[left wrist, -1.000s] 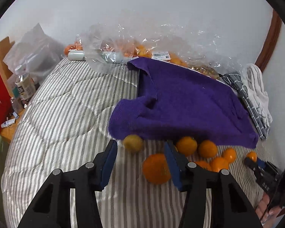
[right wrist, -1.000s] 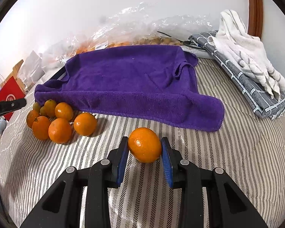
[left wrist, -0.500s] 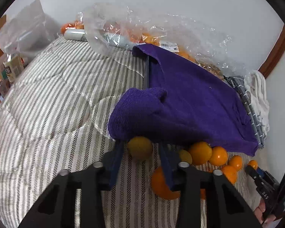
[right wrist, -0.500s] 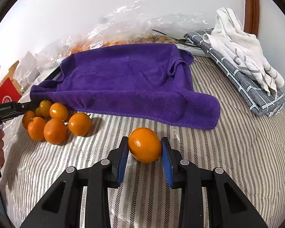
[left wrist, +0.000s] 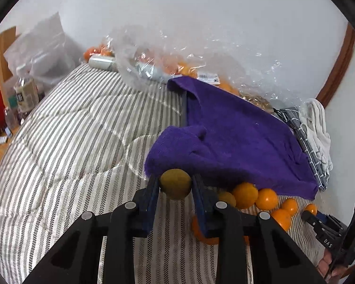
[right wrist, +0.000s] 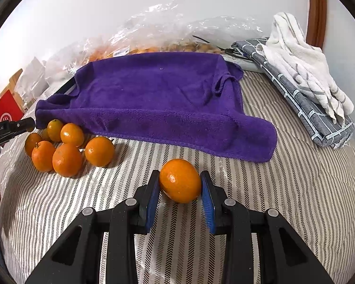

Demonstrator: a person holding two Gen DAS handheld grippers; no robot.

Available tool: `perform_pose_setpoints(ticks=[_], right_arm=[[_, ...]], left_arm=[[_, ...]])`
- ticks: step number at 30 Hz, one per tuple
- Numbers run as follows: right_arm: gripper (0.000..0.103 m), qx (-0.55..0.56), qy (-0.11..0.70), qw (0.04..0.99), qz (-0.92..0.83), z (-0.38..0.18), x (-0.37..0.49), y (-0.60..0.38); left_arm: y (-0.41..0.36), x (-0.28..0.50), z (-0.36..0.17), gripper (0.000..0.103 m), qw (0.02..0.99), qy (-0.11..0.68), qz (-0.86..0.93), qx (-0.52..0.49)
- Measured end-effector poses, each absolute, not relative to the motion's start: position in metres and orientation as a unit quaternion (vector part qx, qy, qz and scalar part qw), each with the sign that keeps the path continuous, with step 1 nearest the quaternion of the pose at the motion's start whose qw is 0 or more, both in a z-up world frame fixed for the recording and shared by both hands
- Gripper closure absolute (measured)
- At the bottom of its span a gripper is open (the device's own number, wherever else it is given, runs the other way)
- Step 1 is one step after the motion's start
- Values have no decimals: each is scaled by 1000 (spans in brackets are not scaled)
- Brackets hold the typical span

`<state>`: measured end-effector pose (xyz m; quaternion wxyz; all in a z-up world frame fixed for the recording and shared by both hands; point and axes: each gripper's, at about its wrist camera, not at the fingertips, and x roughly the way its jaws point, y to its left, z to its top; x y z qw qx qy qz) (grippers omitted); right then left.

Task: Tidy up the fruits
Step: 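Grasp a small yellow-green fruit with the left gripper while the right gripper holds the orange, then carry both held fruits over the purple towel with both grippers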

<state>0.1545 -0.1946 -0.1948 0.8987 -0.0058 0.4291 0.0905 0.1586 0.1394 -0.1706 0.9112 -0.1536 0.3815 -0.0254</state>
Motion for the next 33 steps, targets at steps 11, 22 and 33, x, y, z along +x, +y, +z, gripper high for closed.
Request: perform_pose_setpoints(ticks=[11, 22, 33], right_arm=[[69, 11, 422, 902, 96, -184, 150, -197], [69, -2, 373, 924, 86, -110, 186, -200], [69, 38, 364, 927, 86, -98, 248, -201]], left_arm=[[124, 146, -145, 76, 936, 329, -29, -118], [102, 154, -69, 76, 948, 312, -9, -56], [62, 212, -77, 76, 948, 315, -14, -47]])
